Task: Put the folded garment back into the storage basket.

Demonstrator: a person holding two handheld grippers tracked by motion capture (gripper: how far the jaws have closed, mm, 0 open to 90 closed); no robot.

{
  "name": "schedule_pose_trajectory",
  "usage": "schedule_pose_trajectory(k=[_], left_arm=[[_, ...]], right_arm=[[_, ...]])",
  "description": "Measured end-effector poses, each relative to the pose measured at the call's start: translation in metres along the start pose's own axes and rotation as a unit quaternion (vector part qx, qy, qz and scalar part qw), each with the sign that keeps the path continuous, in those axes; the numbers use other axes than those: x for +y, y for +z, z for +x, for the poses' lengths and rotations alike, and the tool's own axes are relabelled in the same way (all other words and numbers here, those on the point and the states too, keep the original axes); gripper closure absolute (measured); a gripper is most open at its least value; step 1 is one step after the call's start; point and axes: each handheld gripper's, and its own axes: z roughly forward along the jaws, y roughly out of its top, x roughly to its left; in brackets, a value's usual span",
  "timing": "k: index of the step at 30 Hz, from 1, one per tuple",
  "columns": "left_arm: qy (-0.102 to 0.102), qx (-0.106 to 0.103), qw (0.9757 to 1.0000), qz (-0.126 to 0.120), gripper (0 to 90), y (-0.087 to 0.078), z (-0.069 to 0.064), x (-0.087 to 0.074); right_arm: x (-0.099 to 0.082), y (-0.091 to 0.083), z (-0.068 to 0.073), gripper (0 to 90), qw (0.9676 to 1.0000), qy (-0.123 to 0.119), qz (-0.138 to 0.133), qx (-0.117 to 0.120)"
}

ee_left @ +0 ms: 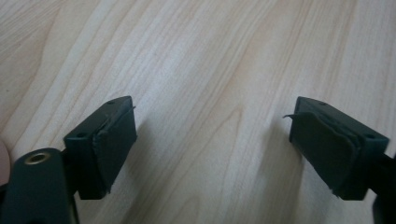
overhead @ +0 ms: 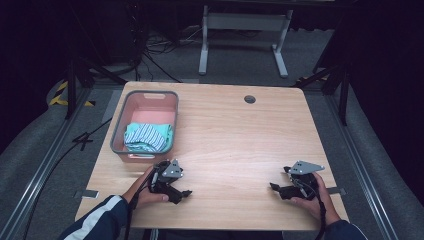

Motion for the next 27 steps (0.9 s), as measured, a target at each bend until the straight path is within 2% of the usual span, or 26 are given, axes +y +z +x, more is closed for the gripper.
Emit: schedule_pose_trajectory(k=[3,5,11,18,27], left_arm=[[-0.002,-0.001,1.0000,-0.009,12.5,0.0018,-0.0010,-0.0009],[-0.006,-0.001,0.9998,-0.020,11.8,0.0035,-0.0022,-0.0020],[-0.003,0.000,0.9999,-0.017,11.7,0.0029,-0.0019,-0.0021],[-0.008,-0.001,0.9998,-0.019,11.4,0.0037,-0.0025,-0.0020],[0.000,-0.001,0.9999,-0.016,9.9,0.0042,-0.0012,-0.0011]], right_arm=[[-0.0039,0.0004,-0.0037,14.9,0.9997,0.021,-0.007,0.007],[-0.0043,-0.0001,-0.0038,15.0,0.9997,0.022,-0.006,0.007],[-0.0045,-0.0002,-0.0033,15.0,0.9997,0.024,-0.007,0.004],[-0.0045,-0.0002,-0.0025,15.0,0.9996,0.027,-0.007,0.001],[-0.0046,-0.0002,-0.0031,15.0,0.9997,0.025,-0.007,0.002]])
